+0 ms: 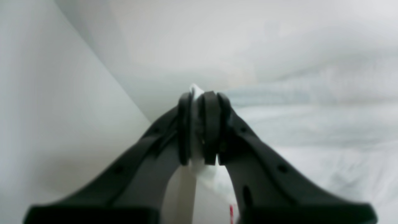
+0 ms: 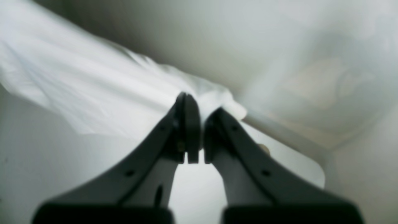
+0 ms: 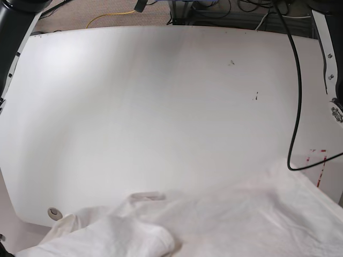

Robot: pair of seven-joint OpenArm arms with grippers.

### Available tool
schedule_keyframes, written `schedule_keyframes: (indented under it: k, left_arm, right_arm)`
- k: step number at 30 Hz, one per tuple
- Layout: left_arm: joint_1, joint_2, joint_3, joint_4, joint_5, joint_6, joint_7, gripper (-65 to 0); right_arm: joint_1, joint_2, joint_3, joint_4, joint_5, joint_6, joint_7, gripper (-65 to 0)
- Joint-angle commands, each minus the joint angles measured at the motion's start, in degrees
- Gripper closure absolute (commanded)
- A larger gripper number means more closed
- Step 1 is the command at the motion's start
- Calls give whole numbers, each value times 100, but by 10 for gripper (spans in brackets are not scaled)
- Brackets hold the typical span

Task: Fold the T-shirt properly
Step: 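Swing the held shirt up and lay it back onto the table, then release the left gripper and grasp the shirt's hem edge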

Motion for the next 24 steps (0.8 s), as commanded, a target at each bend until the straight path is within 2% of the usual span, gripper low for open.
schedule_keyframes:
  k: [1,5,8,13,17,24]
  left_arm:
    - [256,-86,-37,459,76,53,-145,-50]
    - [1663,-69,-90,1206,76,53,-145,-50]
    - [2515,107,-160,1417,68,53,-145,-50]
    - [4036,494,-696,1980,68,53,-145,-50]
    - [4783,687,-793,2024,68,9,-162,-49]
    - [5698,854,-1198,2024,76,-457,-162,-44]
  right_arm:
    - [-512,98,447,84,41,-7,-28,0]
    - [-1937,160,1247,391,279,-7,-19,0]
    - [-2719,-51,1634,532,322,-7,-10,0]
    - [-4196,-333,2478,1016,322,-7,-19,0]
    - [-5084,-702,2962,1332,322,-7,-19,0]
    - [-6271,-1089,3357,1737,331,-7,-19,0]
